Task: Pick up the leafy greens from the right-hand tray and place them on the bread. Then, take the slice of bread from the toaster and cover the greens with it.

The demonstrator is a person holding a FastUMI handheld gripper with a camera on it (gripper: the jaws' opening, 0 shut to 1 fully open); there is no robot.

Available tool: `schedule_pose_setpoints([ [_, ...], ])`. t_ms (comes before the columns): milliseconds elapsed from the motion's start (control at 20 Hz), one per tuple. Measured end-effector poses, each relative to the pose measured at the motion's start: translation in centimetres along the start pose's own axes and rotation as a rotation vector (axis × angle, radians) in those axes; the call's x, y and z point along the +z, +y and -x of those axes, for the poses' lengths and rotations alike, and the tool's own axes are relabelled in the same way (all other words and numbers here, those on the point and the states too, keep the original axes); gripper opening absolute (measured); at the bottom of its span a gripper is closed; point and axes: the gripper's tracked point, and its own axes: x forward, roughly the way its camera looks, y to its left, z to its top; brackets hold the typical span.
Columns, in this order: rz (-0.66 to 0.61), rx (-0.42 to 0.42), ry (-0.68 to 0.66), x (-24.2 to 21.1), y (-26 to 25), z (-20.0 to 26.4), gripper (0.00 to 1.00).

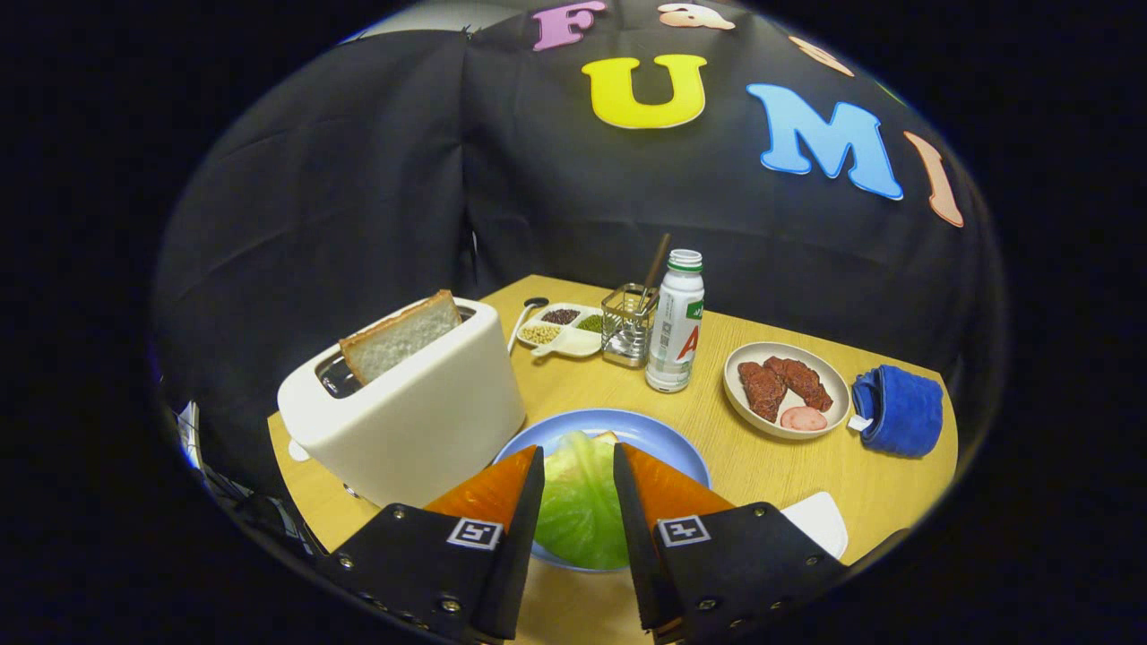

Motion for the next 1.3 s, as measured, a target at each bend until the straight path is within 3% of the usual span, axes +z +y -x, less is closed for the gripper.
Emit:
schedule_pose_setpoints([
  [450, -0.031, -0.092, -0.244, 0.3, 3.6, 3.2, 0.49],
  [600, -0.020, -0.070, -0.301, 1.5, 6.8, 3.6, 0.49],
  [850, -0.008, -0.023, -0.315, 2.5, 11.9, 2.9, 0.49],
  [1300, -0.007, -0.034, -0.306, 4.1, 15.1, -0.7, 0.49],
])
